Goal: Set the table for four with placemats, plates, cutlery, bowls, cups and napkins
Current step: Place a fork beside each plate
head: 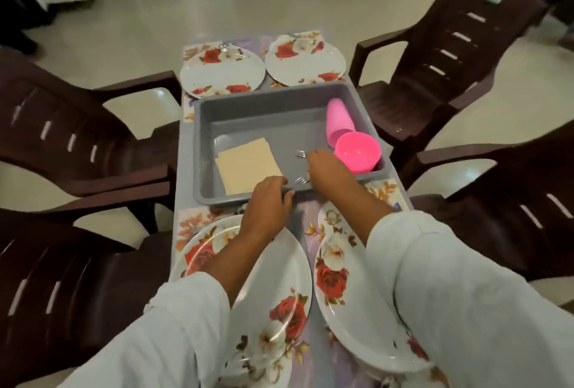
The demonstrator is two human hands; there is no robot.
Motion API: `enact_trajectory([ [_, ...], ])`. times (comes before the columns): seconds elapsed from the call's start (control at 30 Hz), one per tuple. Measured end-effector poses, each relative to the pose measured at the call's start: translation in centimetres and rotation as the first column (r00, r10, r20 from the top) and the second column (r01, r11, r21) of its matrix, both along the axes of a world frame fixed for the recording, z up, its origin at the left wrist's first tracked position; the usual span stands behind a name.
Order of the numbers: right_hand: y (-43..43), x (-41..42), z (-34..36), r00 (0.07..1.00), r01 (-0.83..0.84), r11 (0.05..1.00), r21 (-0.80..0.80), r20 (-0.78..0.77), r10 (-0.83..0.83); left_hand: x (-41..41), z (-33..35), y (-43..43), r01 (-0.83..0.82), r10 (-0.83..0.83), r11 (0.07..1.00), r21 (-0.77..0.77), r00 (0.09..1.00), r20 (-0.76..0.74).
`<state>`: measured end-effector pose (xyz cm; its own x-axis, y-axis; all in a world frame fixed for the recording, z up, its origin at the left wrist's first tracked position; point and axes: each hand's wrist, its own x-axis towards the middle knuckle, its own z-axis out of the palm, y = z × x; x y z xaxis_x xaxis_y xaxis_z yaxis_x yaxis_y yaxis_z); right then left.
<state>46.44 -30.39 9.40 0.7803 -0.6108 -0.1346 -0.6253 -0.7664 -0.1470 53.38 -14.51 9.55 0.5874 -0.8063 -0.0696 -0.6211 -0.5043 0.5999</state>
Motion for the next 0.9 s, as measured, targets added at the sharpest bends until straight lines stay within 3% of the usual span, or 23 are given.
enact_trajectory([
  [0.1, -2.7, 2.4, -0.7, 0.977, -0.124, 0.992, -0.007, -0.178, 0.121, 0.3, -0.9, -2.2, -0.034, 0.033, 0.997, 0.064, 0.999, 0.022],
  [0.2, -4.6, 4.0, -2.1, 0.953, -0.205, 0.979, -0.014, -0.229, 0.196, 0.6, -1.7, -3.9, -0.063, 0.061, 0.994, 0.087, 0.998, 0.035],
  [0.33, -5.8, 4.5, -5.4, 0.930, -0.215, 0.973, -0.083, -0.321, 0.178, 0.8, -2.6, -5.5, -0.080, 0.076, 0.989, 0.121, 0.996, 0.038],
  [0.43, -6.6, 4.2, -6.5, 0.949, -0.099, 0.988, -0.120, -0.311, 0.058, 0.9, -3.3, -6.4, -0.086, 0.083, 0.987, 0.136, 0.996, 0.027],
  [0.57, -7.5, 5.0, -7.8, 0.919, -0.240, 0.933, -0.269, -0.372, 0.130, 1.1, -3.8, -7.0, -0.088, 0.085, 0.988, 0.129, 0.996, 0.027],
  [0.7, -8.5, 5.7, -7.9, 0.913, -0.270, 0.941, -0.203, -0.363, 0.183, 1.4, -4.0, -7.2, -0.090, 0.088, 0.988, 0.125, 0.996, 0.023],
  [0.83, -9.3, 6.3, -7.6, 0.787, -0.455, 0.879, -0.141, -0.526, 0.323, 1.7, -4.1, -7.1, -0.091, 0.089, 0.991, 0.095, 0.996, 0.032],
  [0.9, -9.4, 6.5, -7.1, 0.809, -0.441, 0.889, -0.122, -0.483, 0.335, 1.9, -4.1, -7.0, -0.097, 0.094, 0.991, 0.090, 0.995, 0.035],
])
